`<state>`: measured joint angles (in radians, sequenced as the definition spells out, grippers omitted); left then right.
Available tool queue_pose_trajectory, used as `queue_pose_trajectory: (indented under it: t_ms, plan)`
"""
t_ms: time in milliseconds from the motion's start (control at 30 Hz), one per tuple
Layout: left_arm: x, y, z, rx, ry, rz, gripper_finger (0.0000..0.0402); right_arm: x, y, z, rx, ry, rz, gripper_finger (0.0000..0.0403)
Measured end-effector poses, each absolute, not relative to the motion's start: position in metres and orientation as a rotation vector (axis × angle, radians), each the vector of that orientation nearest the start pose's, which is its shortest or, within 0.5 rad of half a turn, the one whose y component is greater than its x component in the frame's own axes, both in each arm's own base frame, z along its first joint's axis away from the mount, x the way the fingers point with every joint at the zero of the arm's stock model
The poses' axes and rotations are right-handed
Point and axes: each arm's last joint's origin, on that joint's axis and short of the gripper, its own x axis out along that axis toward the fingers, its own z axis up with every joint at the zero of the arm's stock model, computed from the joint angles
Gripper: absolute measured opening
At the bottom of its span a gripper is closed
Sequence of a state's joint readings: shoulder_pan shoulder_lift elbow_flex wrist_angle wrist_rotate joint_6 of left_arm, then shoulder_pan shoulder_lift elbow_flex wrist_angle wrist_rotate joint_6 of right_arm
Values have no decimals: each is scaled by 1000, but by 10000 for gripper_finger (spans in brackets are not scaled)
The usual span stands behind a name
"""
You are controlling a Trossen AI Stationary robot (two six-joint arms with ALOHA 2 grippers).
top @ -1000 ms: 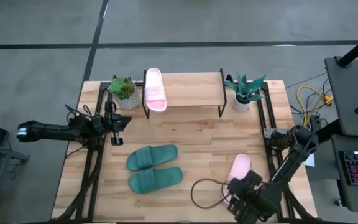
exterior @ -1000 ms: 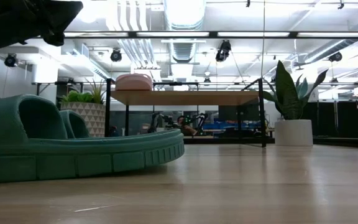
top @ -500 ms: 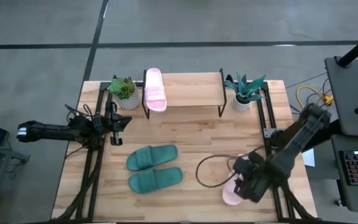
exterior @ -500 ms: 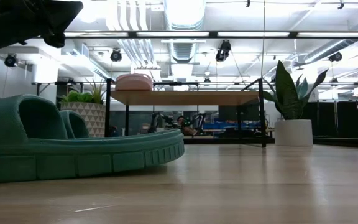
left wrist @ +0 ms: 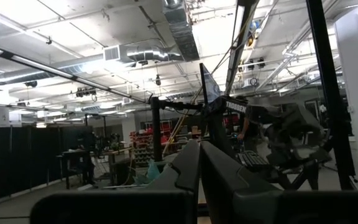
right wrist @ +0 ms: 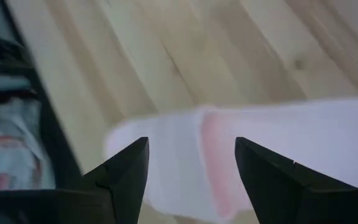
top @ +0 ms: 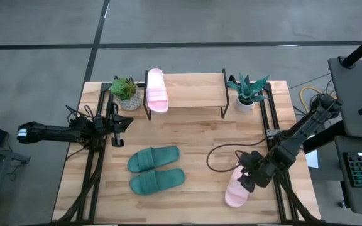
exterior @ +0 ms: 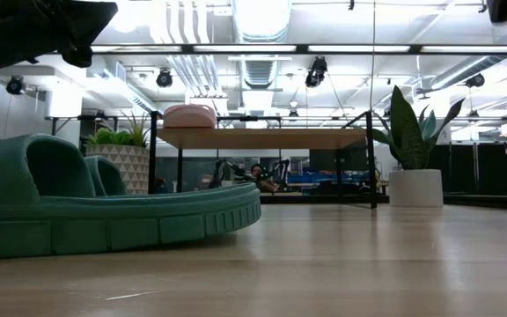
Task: Pick and place slides into the shelf
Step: Put the pink slipper on the shelf
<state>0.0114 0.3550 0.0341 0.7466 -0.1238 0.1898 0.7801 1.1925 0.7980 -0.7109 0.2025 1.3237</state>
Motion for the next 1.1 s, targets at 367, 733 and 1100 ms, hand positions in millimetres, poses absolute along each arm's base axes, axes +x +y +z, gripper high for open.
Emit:
queue_pose_trajectory:
  t_ms: [367,733,1100]
  plan:
    - [112,5,214,163,-408,173,0,161,153,205,636,1166,-131,228]
    - [112,5,214,163,-408,173,0,170,164,187,608,1226,-106,228]
    - [112,5,214,163,-407,172,0,176,172,171,577,1274,-98,222]
